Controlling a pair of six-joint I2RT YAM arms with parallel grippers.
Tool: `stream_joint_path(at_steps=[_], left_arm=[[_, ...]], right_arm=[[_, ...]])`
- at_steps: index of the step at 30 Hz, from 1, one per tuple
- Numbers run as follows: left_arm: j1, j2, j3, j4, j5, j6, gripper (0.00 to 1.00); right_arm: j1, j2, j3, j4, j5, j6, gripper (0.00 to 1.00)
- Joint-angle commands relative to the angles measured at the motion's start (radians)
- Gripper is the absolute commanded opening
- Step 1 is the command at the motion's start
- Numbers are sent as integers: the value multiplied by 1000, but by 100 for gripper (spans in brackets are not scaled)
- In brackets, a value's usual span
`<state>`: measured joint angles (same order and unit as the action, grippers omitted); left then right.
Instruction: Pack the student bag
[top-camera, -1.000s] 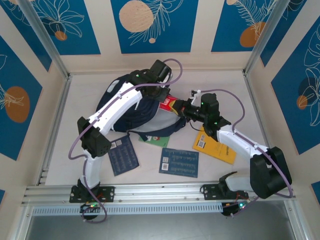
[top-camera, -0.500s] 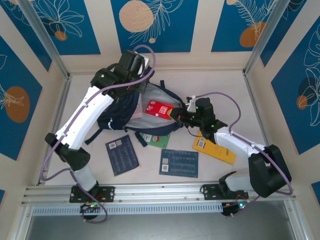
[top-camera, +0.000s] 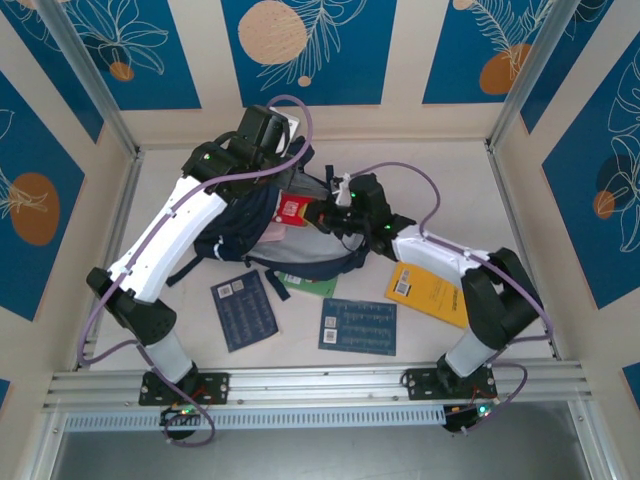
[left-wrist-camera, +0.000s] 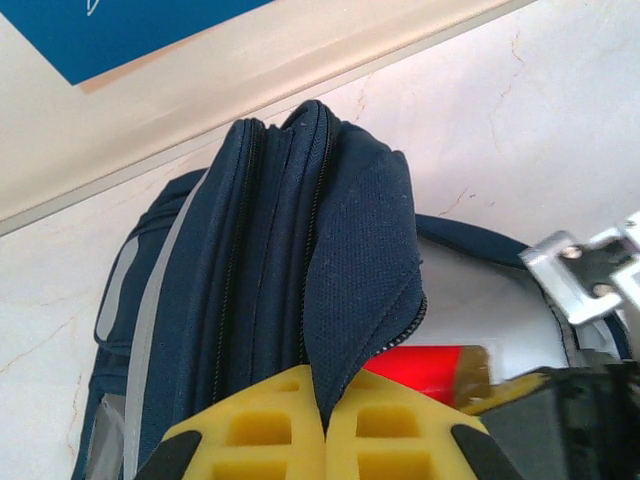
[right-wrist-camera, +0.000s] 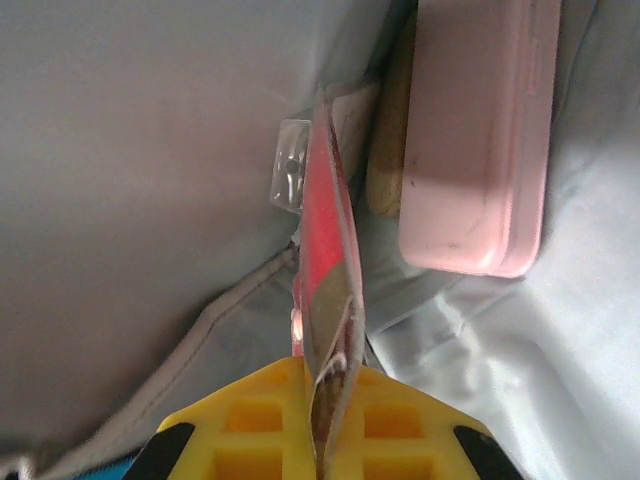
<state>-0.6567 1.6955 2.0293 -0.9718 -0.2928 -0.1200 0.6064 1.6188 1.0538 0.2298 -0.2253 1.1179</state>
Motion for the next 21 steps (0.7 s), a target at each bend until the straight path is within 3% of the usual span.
stream_joint_path(at_steps=[1,12,18,21], left_arm=[[15,-72,20,113,4,19,0],[108,-133,-16,138,86,-32,0],[126,-133,-18,142,121,-46,0],[126,-123,-15,143,140,-49,0]], right_arm=[[31,72,81,-49,91,31,0],[58,202,257,-325,356,101,0],[40,206,171,-188,309,112,0],[22,226,158,-102,218,103,0]])
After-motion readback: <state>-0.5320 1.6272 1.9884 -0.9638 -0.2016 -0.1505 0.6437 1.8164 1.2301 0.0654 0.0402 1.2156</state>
